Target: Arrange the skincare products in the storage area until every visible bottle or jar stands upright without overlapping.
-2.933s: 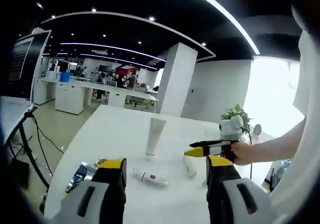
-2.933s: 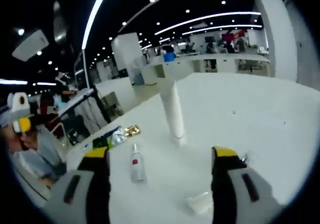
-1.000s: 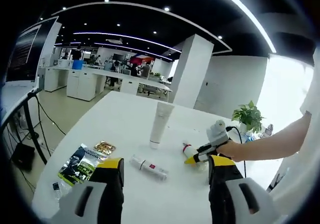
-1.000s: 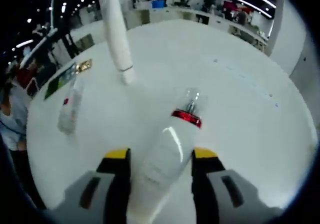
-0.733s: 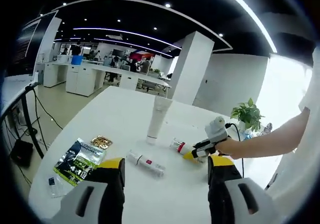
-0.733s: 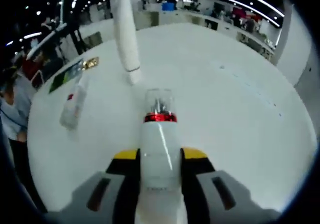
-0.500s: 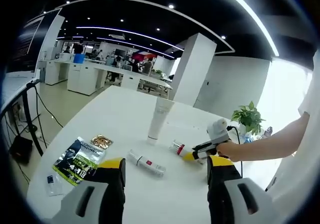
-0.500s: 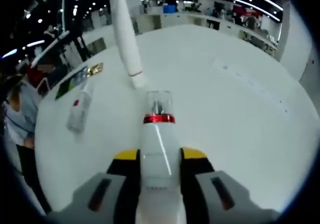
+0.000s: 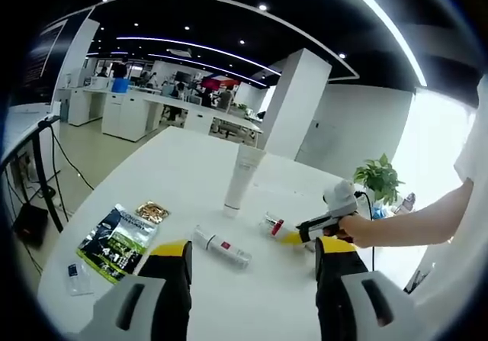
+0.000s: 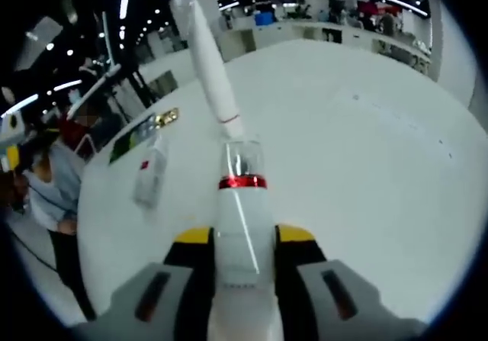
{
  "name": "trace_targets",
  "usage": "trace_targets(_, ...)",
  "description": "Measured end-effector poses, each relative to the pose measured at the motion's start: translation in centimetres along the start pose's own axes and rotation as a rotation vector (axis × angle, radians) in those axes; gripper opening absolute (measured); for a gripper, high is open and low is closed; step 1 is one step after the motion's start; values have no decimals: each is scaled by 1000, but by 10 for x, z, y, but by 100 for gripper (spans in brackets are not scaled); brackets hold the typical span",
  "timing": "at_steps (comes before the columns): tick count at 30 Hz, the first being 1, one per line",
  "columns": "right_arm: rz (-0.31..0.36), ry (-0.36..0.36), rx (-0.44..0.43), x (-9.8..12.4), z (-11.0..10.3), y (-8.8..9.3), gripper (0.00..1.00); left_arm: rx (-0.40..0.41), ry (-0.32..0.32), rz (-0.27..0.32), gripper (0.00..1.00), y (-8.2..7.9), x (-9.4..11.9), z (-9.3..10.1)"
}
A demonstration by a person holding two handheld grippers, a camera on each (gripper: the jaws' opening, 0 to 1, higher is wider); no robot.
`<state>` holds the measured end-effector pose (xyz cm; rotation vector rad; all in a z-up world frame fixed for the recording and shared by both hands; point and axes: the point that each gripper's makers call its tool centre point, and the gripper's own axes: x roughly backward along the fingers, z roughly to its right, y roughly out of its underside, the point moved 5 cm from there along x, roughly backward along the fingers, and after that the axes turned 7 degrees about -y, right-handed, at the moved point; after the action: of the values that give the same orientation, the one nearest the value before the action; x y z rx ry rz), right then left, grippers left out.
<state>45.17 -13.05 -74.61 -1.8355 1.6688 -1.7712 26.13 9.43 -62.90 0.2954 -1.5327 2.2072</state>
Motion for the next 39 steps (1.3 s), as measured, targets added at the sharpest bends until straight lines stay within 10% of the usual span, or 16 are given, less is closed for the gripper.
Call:
trace_targets(10, 142, -93, -33, 16, -29, -25, 27, 27, 14, -3, 66, -2, -4, -2)
trace_targets(20, 333, -280, 55, 41, -106, -62, 27, 59, 149, 11, 63, -3, -9, 23)
trace_targets(39, 255, -505, 326, 29, -233, -48, 28, 327, 211, 83, 46, -6, 10, 15)
